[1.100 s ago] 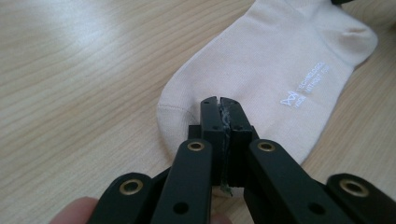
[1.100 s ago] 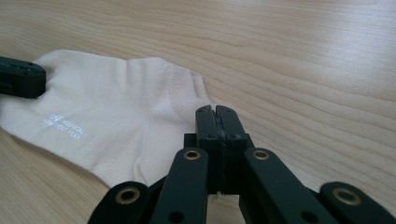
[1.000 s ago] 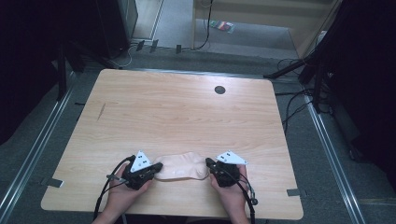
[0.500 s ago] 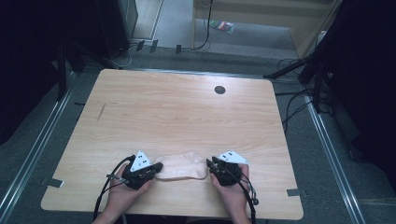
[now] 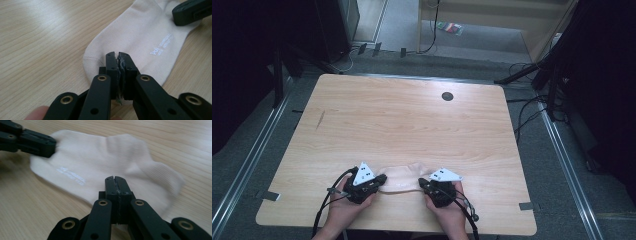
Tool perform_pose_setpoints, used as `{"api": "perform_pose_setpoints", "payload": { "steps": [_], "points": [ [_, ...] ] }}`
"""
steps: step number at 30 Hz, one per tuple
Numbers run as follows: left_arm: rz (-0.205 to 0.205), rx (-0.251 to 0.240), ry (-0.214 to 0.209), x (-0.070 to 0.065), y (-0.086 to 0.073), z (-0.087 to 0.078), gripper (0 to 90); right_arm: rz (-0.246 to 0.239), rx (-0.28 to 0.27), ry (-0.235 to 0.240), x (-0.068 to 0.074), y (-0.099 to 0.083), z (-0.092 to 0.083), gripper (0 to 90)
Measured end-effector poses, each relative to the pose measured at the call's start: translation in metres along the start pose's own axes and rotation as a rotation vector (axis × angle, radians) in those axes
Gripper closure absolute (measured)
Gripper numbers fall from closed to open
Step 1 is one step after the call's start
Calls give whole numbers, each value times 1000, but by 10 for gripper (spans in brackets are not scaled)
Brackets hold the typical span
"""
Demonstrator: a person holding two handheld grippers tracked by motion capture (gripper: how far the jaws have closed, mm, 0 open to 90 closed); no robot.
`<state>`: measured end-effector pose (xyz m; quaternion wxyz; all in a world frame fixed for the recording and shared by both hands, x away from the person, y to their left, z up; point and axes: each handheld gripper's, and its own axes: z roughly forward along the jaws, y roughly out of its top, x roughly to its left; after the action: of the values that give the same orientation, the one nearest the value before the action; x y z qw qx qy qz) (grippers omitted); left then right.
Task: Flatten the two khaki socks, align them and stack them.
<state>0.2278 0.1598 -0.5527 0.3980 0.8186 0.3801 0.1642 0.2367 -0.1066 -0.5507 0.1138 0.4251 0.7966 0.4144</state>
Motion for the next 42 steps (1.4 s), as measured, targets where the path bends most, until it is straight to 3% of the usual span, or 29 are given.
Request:
{"api": "perform_pose_setpoints", "payload": {
  "steps": [2, 6, 8, 10, 12, 15, 19, 20, 24, 27, 34, 42],
  "points": [
    [11, 0, 6, 0, 0, 0, 877, -3, 10, -14, -4, -1, -4, 900],
    [10, 0, 6, 0, 0, 0, 875, 36, 14, 2, -12, -2, -9, 900],
    [-15, -4, -18, 2, 0, 0, 863, 36, 3, 17, -12, -3, -10, 890],
    [-53, -16, -69, 7, 0, -1, 770, 35, -31, 44, -12, -3, -11, 813],
    [-74, -50, -107, 9, -2, -3, 718, 34, -72, 53, -12, -1, -14, 777],
    [-87, -130, -144, 12, -4, -8, 621, 19, -132, 33, -14, 0, -19, 649],
    [-82, -222, -161, 16, -7, -16, 436, 7, -175, 22, -23, 4, -25, 444],
    [-85, -227, -161, 17, -7, -17, 436, 7, -175, 22, -23, 4, -25, 444],
    [-125, -266, -149, 24, -8, -24, 391, 21, -187, 6, -28, 4, -28, 409],
    [-157, -289, -117, 33, -9, -30, 386, 29, -202, -14, -32, 5, -32, 397],
    [-198, -315, -47, 53, -16, -42, 342, 61, -228, -56, -47, 6, -42, 331],
    [-241, -320, 45, 73, -23, -56, 211, 100, -243, -84, -59, 6, -48, 229]
  ]
}}
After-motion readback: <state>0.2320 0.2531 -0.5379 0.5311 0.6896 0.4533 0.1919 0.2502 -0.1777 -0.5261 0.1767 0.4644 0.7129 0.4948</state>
